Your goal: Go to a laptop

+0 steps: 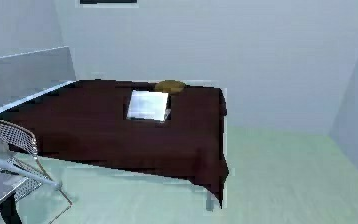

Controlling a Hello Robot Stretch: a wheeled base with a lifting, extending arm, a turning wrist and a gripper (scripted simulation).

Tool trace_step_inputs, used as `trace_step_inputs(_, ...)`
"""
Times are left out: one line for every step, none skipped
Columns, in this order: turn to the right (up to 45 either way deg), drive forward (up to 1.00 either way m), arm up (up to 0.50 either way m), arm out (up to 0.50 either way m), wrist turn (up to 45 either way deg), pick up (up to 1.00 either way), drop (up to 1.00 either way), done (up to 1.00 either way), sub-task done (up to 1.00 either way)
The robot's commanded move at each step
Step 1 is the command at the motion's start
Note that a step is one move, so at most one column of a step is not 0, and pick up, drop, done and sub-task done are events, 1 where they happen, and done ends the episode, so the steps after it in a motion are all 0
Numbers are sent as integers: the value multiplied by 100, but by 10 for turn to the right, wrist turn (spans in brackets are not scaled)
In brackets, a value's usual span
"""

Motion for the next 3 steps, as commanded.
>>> trace_step_inputs(210, 0, 0, 0, 0, 0, 0, 0, 0)
trace_step_inputs(0, 65, 0, 0, 0, 0, 0, 0, 0)
trace_step_inputs(-420, 0, 0, 0, 0, 0, 0, 0, 0)
